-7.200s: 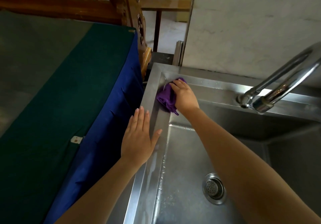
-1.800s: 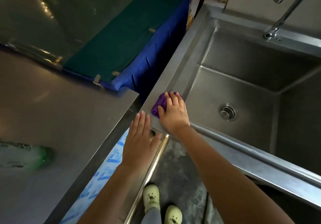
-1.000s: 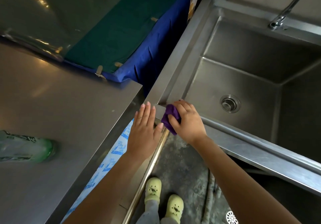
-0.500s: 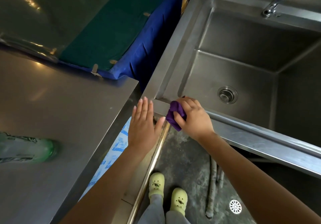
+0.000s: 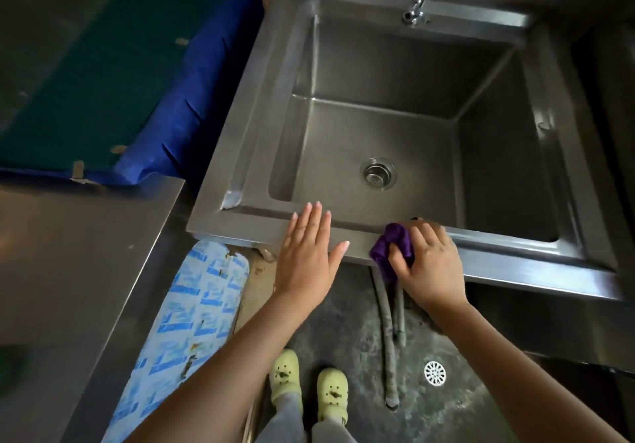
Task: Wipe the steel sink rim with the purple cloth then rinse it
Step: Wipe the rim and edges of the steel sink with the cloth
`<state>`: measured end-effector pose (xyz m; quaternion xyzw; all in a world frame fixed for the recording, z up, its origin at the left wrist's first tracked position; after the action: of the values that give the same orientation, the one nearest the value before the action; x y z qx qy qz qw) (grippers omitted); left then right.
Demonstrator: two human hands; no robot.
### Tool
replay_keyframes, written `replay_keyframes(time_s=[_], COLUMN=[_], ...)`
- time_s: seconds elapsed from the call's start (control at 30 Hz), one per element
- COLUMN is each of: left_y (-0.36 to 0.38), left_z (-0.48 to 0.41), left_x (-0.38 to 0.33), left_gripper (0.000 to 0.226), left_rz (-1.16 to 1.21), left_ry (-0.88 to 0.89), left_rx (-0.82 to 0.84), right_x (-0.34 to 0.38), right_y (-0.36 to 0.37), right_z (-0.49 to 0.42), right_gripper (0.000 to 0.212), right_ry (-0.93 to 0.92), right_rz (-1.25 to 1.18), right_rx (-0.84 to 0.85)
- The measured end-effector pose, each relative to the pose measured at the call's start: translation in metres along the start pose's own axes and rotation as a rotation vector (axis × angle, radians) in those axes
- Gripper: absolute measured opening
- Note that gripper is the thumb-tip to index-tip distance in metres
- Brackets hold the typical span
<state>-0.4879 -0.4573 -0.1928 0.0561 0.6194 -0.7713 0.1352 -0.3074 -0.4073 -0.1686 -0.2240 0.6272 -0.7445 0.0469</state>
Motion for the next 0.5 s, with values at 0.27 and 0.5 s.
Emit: replay_keyframes(time_s=[0.27,0.5], left_y=[0.002,0.006], left_z=[-0.03,-0.032], left_x=[-0.031,-0.029], left_gripper=[0.073,0.065], left_rz=[-0.089,-0.078], left_ry=[0.139,0.136], left_rx=[0.051,0.078], right_x=[-0.023,-0.02], right_y=[0.003,0.003], right_z=[0.004,0.003], right_gripper=[0.038,0.041], right_ry=[0.099,0.155], right_rz=[0.023,0.062], right_rx=[-0.061,-0.075])
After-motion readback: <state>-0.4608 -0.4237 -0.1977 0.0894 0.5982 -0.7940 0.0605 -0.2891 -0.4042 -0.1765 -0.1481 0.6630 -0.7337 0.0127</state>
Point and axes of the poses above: each hand's wrist, its own z-axis away from the middle knuckle, its own y-axis out of the palm, x = y × z, the point moved 4 cm from there along -z, towards the middle knuckle, and after that the axes turned 10 degrees about x, right-handed, at the moved point
